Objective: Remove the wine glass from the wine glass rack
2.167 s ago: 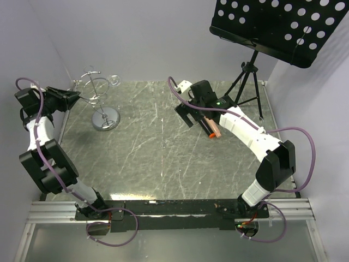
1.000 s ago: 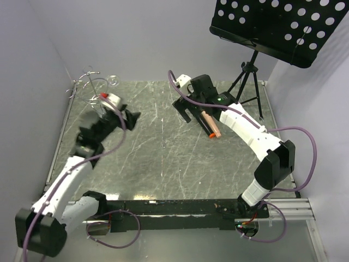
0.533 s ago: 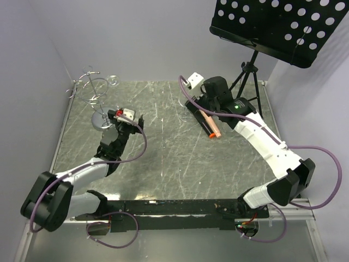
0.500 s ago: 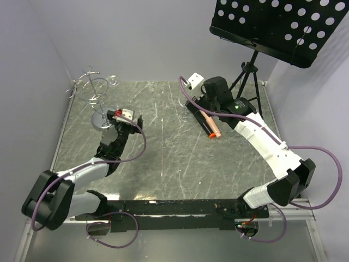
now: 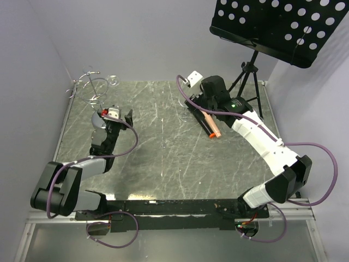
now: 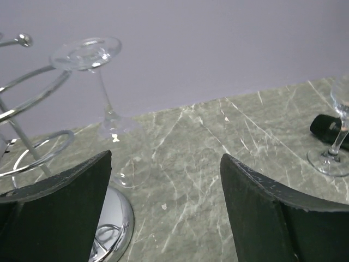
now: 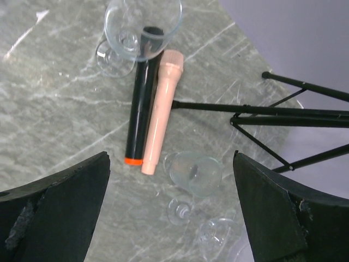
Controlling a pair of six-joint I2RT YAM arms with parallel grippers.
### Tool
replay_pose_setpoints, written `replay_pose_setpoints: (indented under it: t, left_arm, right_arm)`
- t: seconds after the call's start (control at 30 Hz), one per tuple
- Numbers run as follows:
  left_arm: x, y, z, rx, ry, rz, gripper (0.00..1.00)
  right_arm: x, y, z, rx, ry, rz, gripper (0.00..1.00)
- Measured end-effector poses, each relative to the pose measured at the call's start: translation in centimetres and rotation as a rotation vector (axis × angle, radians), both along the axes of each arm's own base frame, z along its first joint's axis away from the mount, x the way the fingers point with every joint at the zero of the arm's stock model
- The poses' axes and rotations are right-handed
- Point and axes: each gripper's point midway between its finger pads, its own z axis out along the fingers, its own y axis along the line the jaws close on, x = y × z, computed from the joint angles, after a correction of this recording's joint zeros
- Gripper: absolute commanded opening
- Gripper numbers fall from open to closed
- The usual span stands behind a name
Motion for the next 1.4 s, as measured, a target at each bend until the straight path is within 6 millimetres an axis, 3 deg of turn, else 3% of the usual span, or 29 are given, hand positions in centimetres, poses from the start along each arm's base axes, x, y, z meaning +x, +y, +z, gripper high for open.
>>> replay_pose_setpoints:
  t: [0.1,0.23,0.33,0.63,0.87,1.03,1.4]
  left_arm:
    - [0.5,-0.2,-1.1,0.021,0.019,-0.007,0.87]
    - [1.3,0.0,-1.8,0.056,0.017,0.012,0.79]
    - [1.9,0.0,-2.8,0.085,0.028,0.016,0.75]
    - [3.3,-1.2,-5.4,0.141,0.081,0.019,0.76]
    - [5.9,-1.0,-4.6,0.191,0.052,0.089,0.84]
    - [7.2,-0.3,-4.1,0.235,0.03,0.145,0.85]
    - [11.0,0.4,-6.2,0.302,0.057,0.247,0.84]
  right_arm:
    - [0.6,0.4,0.3,0.022,-0.022,-0.006,1.0]
    - [1.5,0.8,-0.1,0.025,-0.014,-0.027,1.0]
    - [2.0,0.9,-1.1,0.004,0.001,-0.036,1.0]
    - [2.5,0.6,-3.9,-0.061,0.064,-0.053,1.0]
    - [4.0,1.7,-5.9,-0.08,0.12,-0.063,1.0]
    - [4.1,2.0,-5.8,-0.058,0.12,-0.057,1.0]
    - [4.4,1.0,-6.7,-0.028,0.138,-0.1,1.0]
